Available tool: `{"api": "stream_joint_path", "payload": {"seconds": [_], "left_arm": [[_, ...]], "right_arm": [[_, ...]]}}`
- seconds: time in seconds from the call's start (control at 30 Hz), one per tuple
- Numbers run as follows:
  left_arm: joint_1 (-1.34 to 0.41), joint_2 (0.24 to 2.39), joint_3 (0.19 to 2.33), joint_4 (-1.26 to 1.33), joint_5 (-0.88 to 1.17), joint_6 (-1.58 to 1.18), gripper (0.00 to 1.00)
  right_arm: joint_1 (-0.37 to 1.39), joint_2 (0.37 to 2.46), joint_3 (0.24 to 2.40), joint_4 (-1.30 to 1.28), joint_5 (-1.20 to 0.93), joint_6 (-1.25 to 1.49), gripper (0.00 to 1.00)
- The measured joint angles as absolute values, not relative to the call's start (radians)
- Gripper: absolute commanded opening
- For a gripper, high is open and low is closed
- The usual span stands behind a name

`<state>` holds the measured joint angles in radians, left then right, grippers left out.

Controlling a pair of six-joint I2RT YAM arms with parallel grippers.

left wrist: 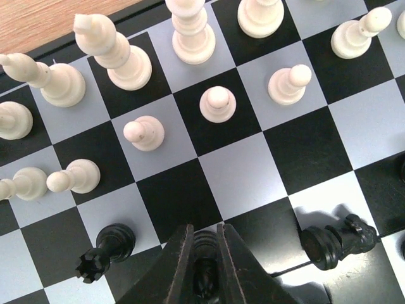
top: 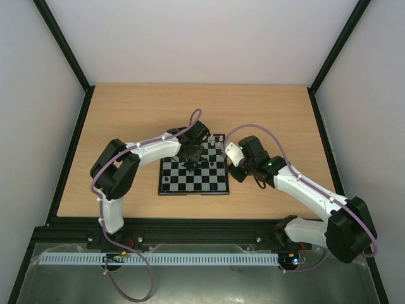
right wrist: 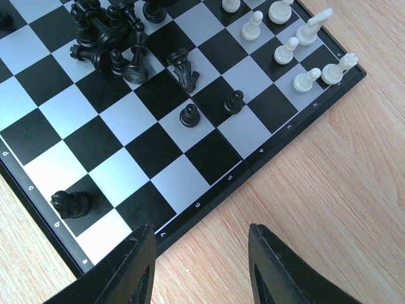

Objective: Set up the chess pieces on the board

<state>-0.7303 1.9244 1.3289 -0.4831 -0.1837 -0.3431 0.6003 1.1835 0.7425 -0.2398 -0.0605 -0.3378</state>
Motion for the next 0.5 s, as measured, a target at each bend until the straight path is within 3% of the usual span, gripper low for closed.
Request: {"api": "stream_joint_path", "payload": {"seconds": [0.5], "left_arm": [[-0.73,1.709,1.328,-0.536,-0.159,-0.307,0.07]], "right_arm": [[0.6,1.184,0.742,-0.215,0.025,-0.332,0.42]]}}
